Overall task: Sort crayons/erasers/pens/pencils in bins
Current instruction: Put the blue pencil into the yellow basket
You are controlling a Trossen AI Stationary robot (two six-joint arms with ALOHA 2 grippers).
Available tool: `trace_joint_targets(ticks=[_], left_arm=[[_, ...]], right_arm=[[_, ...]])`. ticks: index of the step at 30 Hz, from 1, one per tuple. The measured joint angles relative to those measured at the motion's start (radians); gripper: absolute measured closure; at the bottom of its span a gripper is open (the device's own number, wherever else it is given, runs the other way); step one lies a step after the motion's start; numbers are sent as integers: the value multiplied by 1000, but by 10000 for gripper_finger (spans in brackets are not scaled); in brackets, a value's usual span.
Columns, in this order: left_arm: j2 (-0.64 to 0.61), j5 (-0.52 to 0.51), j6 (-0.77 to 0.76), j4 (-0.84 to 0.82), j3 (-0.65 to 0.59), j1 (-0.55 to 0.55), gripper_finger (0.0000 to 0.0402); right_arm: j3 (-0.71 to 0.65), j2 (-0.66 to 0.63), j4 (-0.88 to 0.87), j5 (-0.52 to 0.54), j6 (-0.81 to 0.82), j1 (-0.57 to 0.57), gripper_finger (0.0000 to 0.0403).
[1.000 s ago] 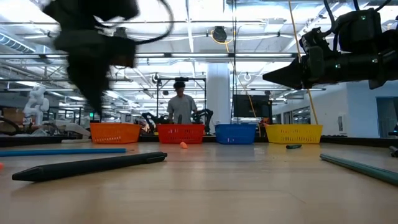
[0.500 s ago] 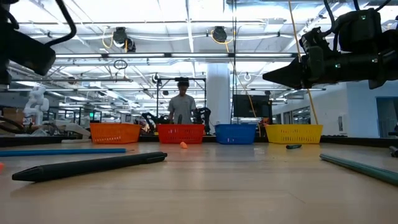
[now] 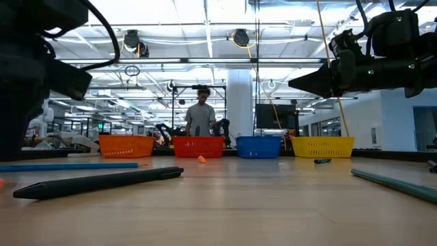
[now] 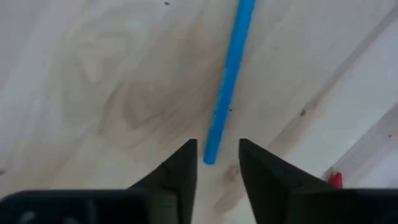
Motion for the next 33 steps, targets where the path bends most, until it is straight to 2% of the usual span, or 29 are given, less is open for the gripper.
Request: trace_joint_targets(ticks=[3, 7, 18, 21, 27, 33], left_arm=[[0, -1, -7, 30, -28, 1, 254], [-1, -4, -27, 14, -51, 1, 255], [-6, -35, 45, 62, -101, -15, 375], [-6, -57, 73, 69, -104, -19, 387], [-4, -96, 130, 96, -106, -26, 385], [1, -185, 164, 140, -109, -41, 385]], right_arm=[[0, 0, 0, 0, 0, 0, 403], [0, 0, 0, 0, 0, 0, 403], [23, 0, -23, -3, 0, 6, 403], [75, 0, -115, -3, 0, 29, 403], [239, 2, -407, -1, 1, 73, 403], [319, 72, -449, -2, 46, 112, 403]])
